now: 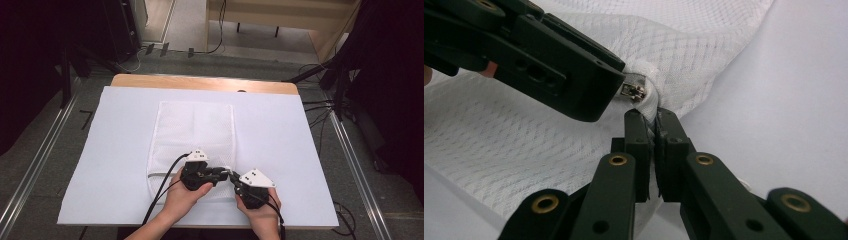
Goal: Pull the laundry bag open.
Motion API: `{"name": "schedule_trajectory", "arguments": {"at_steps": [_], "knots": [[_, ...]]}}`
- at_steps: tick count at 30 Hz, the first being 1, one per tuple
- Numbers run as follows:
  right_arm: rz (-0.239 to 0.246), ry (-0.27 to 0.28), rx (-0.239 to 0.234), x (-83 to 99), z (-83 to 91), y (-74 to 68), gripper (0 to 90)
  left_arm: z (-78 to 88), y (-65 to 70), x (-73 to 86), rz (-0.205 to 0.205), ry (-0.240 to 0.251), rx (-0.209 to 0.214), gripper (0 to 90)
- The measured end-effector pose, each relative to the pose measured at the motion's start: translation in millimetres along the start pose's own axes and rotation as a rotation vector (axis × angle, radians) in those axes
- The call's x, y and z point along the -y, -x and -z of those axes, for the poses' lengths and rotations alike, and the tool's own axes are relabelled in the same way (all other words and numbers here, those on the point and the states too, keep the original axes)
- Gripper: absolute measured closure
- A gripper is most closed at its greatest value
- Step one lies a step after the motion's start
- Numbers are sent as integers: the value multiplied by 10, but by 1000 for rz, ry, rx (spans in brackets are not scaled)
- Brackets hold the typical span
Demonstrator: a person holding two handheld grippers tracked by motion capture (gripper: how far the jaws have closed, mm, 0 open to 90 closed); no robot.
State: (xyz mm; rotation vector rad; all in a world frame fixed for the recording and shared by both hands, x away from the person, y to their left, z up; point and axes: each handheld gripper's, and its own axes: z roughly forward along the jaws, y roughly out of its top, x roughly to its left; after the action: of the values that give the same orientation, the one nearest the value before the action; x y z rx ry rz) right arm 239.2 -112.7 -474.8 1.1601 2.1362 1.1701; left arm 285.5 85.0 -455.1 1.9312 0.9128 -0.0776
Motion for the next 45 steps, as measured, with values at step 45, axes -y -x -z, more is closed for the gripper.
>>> {"name": "schedule_trajectory", "arguments": {"at_steps": [45], "knots": [[63, 18, 5, -126, 95, -124, 878, 170, -14, -26, -51, -22, 13, 877]]}}
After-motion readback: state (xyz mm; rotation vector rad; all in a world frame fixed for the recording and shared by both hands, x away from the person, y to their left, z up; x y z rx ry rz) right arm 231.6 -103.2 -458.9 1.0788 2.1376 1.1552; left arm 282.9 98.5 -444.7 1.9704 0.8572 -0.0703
